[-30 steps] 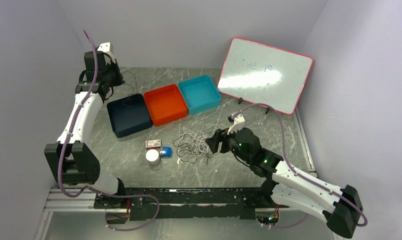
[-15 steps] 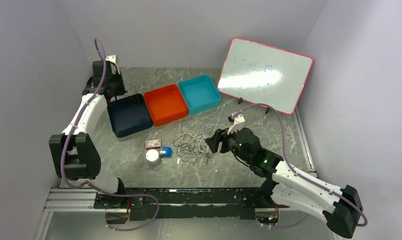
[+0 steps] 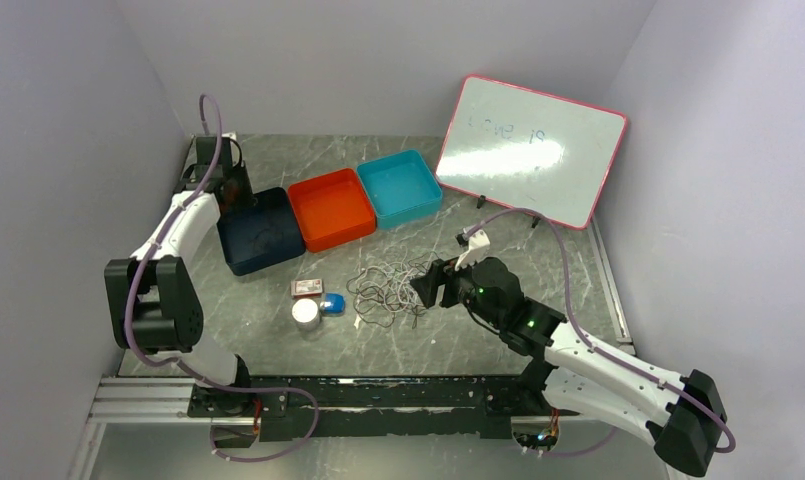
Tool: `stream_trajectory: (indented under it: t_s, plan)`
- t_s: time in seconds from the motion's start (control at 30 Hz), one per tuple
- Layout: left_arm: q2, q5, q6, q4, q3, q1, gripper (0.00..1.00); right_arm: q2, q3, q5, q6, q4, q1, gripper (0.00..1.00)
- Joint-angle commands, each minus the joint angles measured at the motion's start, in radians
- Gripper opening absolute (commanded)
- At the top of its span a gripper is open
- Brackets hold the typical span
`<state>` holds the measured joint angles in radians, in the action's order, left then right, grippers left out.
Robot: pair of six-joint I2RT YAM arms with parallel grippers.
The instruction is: Untangle the cables
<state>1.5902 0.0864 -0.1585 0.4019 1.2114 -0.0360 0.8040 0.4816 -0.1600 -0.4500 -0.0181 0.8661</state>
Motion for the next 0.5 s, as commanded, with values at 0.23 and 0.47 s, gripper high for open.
stream_trajectory:
  t_s: [0.23,0.47]
  plan:
    - [-0.102,-0.064,-0.027,0.06,-0.025,-0.007,0.37,-0.042,-0.009,-0.041,0.004,-0.001,0.005,0.69]
    - [-0.273,-0.321,-0.086,0.037,-0.155,0.025,0.33,0.058,0.113,-0.142,-0.03,-0.158,0.005,0.71]
